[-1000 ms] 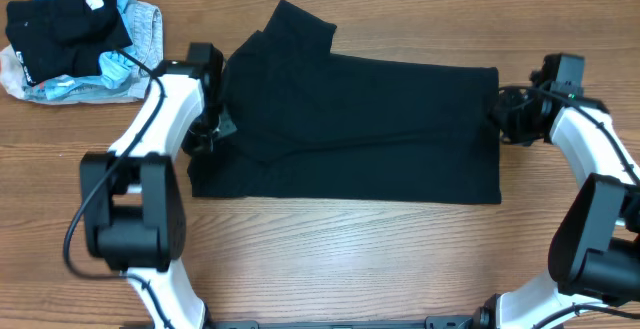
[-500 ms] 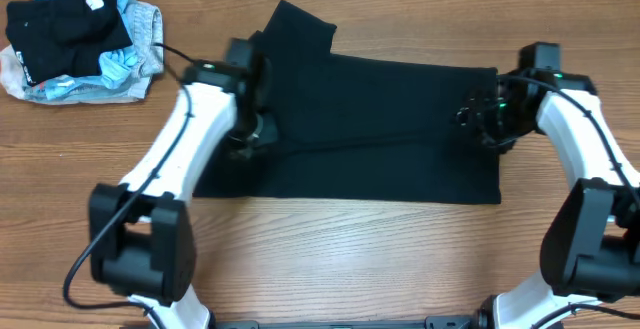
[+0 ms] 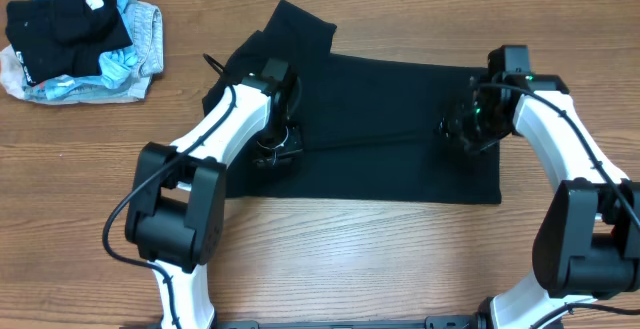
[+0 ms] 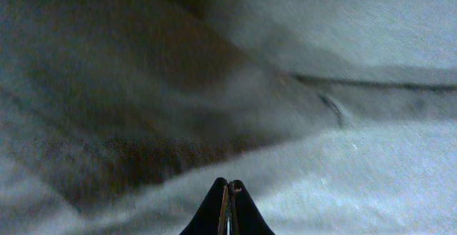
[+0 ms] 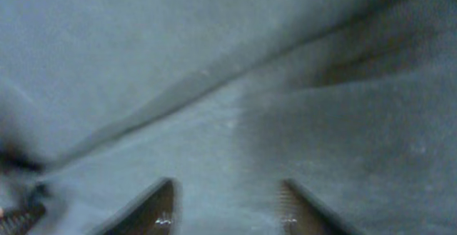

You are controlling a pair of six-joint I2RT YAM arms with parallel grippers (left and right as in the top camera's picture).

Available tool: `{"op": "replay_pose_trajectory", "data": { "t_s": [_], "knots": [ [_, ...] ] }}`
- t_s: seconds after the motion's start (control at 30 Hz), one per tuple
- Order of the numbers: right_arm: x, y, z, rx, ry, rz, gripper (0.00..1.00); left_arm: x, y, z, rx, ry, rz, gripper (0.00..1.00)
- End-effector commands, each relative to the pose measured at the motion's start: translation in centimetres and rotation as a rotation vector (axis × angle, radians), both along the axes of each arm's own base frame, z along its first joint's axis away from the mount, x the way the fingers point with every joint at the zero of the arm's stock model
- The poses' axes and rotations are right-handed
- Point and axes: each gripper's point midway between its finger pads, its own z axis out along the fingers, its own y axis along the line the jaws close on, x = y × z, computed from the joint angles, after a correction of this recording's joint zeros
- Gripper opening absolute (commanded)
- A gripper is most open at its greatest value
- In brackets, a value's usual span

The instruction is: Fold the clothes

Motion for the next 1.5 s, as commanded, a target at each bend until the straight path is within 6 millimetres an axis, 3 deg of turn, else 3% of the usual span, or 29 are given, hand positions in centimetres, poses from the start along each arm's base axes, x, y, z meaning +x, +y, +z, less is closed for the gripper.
{"op": "replay_pose_trajectory", "data": {
  "t_s": [0.0, 0.1, 0.27, 0.43, 0.7, 0.83, 0.9, 1.07, 1.2, 1.47],
  "knots": [
    [-2.0, -1.0, -2.2, -0.069, 0.071, -0.036, 0.28, 0.3, 1.4, -0.9, 0.045, 0.001, 0.039, 0.04],
    [-3.8, -2.4, -3.8, -0.143, 0.141, -0.125, 0.17, 0.6, 2.0, -0.9, 0.054, -0.003, 0.053, 0.04],
    [-5.1, -2.7, -5.1, -0.161, 0.174, -0.146, 0.16, 0.9, 4.8, -1.4, 0.173, -0.013, 0.12, 0.04],
    [-6.2, -4.1, -5.9, -0.237, 0.216, -0.237, 0.16, 0.4, 5.7, -1.7, 0.181, 0.013, 0.139, 0.04],
    [-7.8, -5.2, -6.9, -0.244, 0.267, -0.304, 0.17, -2.1, 6.9, -4.1, 0.227, 0.066, 0.192, 0.05],
    [-8.6, -5.4, -6.8, -0.249, 0.297, -0.307, 0.04, -3.9, 7.7, -5.1, 0.245, 0.112, 0.212, 0.04],
    [-9.0, -5.3, -6.8, -0.25, 0.321, -0.336, 0.04, -4.6, 8.4, -4.9, 0.26, 0.149, 0.248, 0.04],
    [-9.1, -5.4, -6.5, -0.249, 0.326, -0.371, 0.04, -6.9, 10.1, -3.7, 0.307, 0.253, 0.344, 0.04],
    [-9.3, -5.4, -5.9, -0.248, 0.324, -0.372, 0.04, -7.6, 10.7, -2.0, 0.327, 0.262, 0.347, 0.04],
    [-10.6, -5.6, -1.9, -0.254, 0.285, -0.433, 0.04, -8.0, 10.5, 4.4, 0.281, 0.133, 0.37, 0.04]
  ]
}}
